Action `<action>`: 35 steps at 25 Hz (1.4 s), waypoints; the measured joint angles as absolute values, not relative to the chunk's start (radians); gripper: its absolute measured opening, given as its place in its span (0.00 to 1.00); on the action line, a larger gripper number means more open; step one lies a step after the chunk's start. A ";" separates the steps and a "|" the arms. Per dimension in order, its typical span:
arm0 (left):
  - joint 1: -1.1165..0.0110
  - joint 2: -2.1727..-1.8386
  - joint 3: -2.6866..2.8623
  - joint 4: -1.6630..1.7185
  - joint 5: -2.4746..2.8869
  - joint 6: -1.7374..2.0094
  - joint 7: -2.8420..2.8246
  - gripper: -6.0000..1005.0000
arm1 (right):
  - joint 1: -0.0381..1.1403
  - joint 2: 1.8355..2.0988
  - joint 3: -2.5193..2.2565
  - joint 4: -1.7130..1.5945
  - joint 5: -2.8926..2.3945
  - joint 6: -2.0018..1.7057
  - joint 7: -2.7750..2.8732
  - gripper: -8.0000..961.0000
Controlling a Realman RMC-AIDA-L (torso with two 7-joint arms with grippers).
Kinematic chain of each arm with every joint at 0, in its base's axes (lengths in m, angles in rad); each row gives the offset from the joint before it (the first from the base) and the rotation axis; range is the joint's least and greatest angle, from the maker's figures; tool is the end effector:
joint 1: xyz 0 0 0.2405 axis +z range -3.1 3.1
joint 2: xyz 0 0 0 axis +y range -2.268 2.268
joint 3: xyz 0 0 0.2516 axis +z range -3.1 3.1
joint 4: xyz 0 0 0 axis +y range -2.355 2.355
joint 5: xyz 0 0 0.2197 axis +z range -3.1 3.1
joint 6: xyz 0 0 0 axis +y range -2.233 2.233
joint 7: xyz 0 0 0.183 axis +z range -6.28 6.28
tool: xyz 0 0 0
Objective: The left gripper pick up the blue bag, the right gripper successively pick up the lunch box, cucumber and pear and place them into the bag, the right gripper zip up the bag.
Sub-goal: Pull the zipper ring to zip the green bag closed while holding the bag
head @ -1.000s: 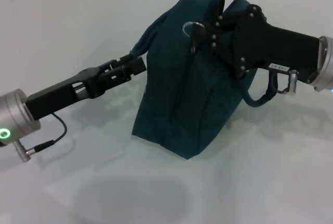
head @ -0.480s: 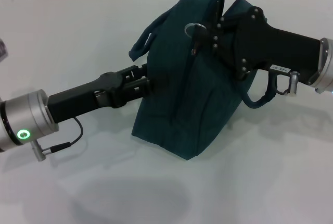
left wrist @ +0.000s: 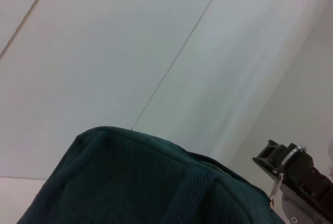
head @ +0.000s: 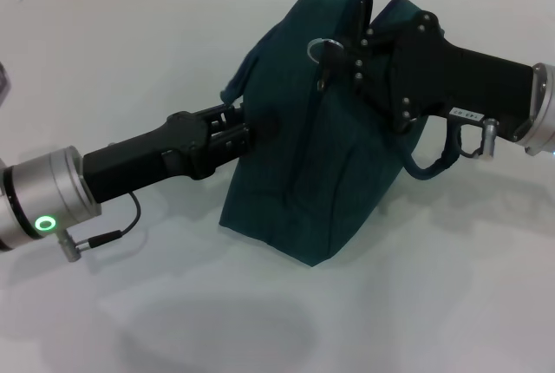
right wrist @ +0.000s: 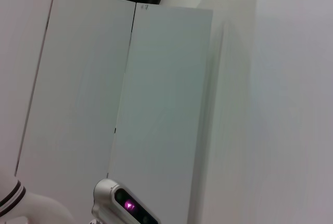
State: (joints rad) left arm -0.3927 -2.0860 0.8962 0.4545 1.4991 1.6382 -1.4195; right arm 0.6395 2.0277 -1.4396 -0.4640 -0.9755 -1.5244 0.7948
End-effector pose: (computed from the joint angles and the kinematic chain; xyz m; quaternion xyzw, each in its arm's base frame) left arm -0.2377 0.3085 -0.0403 -0.8380 -0.3222 -0.4314 0.0884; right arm 0.1245 0.3567 -0.0522 -0.8873 -0.0620 0.4355 0.1385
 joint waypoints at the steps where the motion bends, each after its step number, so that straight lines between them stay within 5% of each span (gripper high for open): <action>1: -0.394 -2.086 0.896 0.454 1.499 1.638 -1.419 0.65 | 0.640 2.028 -1.440 -0.464 -0.975 -1.524 0.795 0.02; 9: -0.403 -2.087 0.896 0.453 1.499 1.639 -1.406 0.35 | 0.628 2.028 -1.440 -0.465 -0.975 -1.525 0.795 0.02; 12: -0.404 -2.089 0.896 0.452 1.499 1.642 -1.388 0.13 | 0.625 2.028 -1.440 -0.465 -0.975 -1.525 0.797 0.02; 35: -0.406 -2.086 0.945 0.449 1.508 1.678 -1.306 0.06 | 0.591 2.023 -1.433 -0.457 -0.882 -1.450 0.862 0.02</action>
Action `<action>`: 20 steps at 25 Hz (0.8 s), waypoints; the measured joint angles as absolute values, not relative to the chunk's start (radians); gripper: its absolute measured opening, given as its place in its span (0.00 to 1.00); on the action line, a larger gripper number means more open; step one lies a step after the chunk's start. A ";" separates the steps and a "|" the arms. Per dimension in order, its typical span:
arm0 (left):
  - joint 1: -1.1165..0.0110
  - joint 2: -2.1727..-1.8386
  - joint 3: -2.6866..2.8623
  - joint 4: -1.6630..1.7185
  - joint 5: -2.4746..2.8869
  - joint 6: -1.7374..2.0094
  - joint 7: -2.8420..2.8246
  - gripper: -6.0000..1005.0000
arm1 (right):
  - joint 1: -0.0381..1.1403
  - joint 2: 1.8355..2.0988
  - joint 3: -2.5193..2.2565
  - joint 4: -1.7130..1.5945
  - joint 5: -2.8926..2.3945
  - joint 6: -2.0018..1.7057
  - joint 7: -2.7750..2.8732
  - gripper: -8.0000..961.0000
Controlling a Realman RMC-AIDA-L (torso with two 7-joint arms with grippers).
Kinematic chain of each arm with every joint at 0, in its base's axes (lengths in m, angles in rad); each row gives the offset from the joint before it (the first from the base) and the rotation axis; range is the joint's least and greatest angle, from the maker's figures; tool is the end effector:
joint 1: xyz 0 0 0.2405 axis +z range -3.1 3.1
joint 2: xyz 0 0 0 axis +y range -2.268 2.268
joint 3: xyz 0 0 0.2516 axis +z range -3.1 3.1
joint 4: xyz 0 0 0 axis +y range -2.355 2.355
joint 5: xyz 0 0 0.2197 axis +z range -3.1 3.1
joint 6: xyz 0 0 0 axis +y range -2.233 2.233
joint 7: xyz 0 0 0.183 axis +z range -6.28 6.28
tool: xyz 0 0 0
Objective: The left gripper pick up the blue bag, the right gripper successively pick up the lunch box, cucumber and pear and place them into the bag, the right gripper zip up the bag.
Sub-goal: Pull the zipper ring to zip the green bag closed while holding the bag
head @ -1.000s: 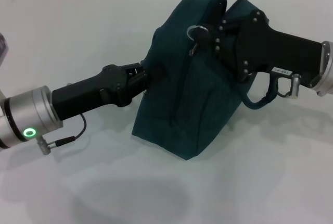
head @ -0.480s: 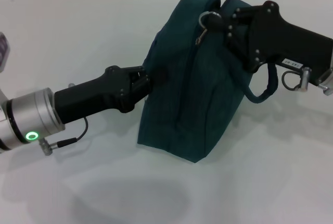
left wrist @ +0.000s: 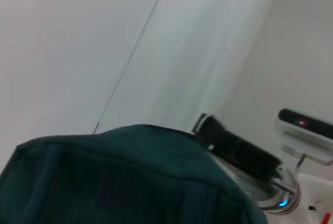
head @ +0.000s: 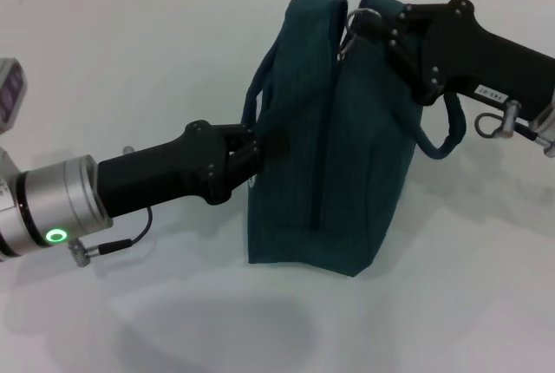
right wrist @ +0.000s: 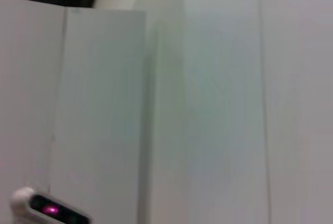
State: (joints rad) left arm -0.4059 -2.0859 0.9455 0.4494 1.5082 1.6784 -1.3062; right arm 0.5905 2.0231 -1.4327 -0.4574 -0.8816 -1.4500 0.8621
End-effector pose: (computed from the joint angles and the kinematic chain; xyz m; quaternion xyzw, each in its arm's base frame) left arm -0.2273 0.2991 -0.0484 -0.8659 -0.2595 -0.4215 0.0715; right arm 0.1452 0.3715 -0.0408 -0.8748 0.0200 0.4458 0.1887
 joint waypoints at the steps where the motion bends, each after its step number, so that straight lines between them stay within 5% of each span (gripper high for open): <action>1: -0.405 -2.086 0.946 0.449 1.508 1.682 -1.304 0.06 | 0.591 2.023 -1.433 -0.455 -0.877 -1.440 0.862 0.02; 20: -0.402 -2.085 0.951 0.450 1.512 1.689 -1.301 0.06 | 0.607 2.022 -1.435 -0.478 -0.862 -1.417 0.861 0.03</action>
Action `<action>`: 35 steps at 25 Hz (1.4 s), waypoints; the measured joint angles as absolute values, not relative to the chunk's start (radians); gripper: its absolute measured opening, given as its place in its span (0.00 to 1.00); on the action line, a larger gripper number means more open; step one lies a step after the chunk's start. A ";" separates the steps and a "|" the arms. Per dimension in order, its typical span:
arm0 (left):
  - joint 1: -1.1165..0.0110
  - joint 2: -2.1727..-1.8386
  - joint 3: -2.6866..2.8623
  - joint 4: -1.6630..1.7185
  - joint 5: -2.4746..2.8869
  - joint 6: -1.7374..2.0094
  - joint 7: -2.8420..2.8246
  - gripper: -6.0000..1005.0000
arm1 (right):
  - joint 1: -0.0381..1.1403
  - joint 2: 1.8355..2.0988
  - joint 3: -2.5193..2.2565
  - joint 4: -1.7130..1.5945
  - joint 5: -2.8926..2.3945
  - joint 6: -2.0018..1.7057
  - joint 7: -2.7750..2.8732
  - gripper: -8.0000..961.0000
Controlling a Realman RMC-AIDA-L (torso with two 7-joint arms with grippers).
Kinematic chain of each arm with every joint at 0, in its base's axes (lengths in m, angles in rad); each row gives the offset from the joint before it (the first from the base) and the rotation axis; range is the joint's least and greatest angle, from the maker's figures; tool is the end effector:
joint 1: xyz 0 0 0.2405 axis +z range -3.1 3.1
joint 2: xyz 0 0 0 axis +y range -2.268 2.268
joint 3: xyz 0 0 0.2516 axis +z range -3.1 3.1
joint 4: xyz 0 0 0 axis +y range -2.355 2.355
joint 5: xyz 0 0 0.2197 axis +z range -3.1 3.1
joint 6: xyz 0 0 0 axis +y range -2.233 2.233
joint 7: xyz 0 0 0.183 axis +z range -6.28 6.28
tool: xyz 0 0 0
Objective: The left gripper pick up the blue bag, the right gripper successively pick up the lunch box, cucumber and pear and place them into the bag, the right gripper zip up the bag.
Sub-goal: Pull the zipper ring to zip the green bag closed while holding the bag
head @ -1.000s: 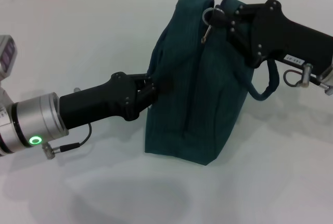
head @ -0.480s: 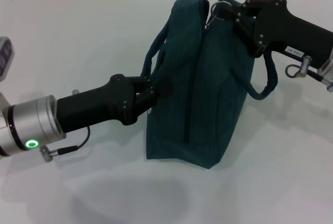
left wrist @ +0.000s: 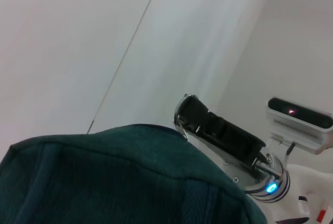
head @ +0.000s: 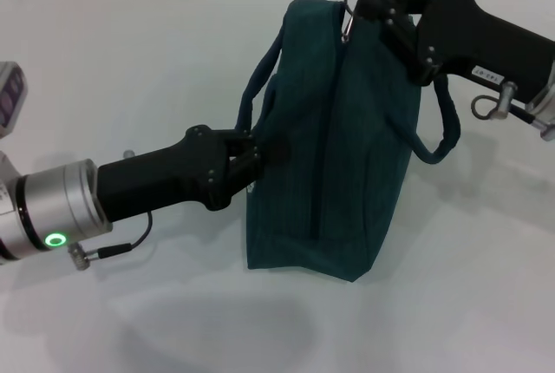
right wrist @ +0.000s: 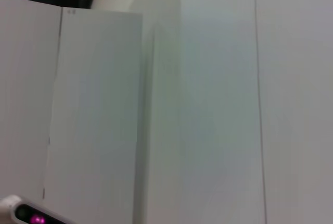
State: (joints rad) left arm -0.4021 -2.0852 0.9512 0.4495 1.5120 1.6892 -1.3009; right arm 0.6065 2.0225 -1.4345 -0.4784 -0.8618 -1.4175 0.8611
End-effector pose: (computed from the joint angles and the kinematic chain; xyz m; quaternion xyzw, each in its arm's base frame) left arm -0.2274 0.2958 -0.0490 -0.8677 -0.2562 -0.4208 0.0662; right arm 0.1363 0.3807 -0.0373 -0.8717 0.0125 0.4471 0.2003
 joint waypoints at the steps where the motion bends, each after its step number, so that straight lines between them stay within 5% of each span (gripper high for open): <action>1: -0.403 -2.085 0.952 0.449 1.512 1.688 -1.301 0.06 | 0.607 2.022 -1.435 -0.478 -0.862 -1.417 0.861 0.03; 35: -0.359 -2.082 0.945 0.448 1.488 1.689 -1.275 0.06 | 0.651 2.024 -1.431 -0.464 -0.797 -1.191 1.044 0.03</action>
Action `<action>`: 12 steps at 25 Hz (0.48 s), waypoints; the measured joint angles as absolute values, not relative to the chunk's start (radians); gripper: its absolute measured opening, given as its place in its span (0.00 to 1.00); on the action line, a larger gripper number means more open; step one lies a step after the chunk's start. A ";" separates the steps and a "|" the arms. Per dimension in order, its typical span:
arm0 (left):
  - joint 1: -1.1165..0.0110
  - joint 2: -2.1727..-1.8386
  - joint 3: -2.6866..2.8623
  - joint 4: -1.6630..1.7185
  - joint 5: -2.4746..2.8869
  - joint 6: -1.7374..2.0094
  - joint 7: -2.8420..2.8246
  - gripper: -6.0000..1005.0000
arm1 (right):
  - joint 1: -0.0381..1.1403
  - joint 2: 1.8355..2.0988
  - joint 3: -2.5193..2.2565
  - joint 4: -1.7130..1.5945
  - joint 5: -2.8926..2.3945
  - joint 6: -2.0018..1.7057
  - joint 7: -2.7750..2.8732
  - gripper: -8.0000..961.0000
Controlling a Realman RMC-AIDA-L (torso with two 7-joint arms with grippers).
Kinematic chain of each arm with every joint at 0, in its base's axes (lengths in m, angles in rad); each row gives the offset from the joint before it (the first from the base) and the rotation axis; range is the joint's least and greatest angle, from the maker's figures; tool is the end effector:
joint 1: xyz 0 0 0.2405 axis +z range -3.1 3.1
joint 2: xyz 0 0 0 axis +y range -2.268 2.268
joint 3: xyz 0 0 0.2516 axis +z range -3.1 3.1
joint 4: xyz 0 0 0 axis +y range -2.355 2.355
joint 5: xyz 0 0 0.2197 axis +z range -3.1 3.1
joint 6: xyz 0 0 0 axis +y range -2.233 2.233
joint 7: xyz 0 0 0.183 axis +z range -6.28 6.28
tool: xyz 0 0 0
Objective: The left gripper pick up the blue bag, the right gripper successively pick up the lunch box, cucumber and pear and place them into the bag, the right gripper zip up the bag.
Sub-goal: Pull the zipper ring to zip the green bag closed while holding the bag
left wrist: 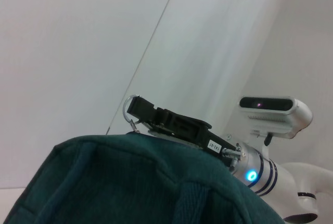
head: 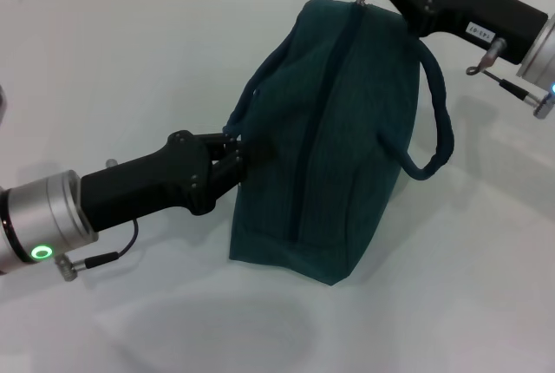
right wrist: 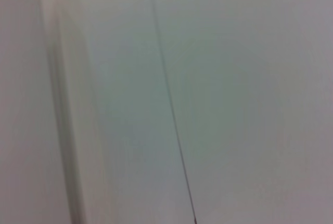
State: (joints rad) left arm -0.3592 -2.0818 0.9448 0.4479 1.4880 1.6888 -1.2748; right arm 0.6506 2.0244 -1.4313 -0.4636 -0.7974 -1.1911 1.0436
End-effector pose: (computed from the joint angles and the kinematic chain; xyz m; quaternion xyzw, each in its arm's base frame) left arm -0.2398 0.2894 -0.0439 -0.8601 -0.2635 -0.4272 0.0908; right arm 0.1443 0.4232 -0.0381 -0.8587 0.1444 0.4289 0.2404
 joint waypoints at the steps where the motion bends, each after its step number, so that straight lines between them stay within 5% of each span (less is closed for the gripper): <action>1: -0.359 -2.082 0.945 0.448 1.488 1.689 -1.275 0.06 | 0.650 2.024 -1.431 -0.461 -0.793 -1.190 1.063 0.03; 12: -0.352 -2.080 0.945 0.448 1.486 1.690 -1.275 0.07 | 0.657 2.025 -1.434 -0.379 -0.732 -1.096 1.232 0.03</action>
State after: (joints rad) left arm -0.3521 -2.0799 0.9449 0.4479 1.4863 1.6897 -1.2748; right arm 0.6566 2.0249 -1.4341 -0.3792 -0.7324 -1.0956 1.2323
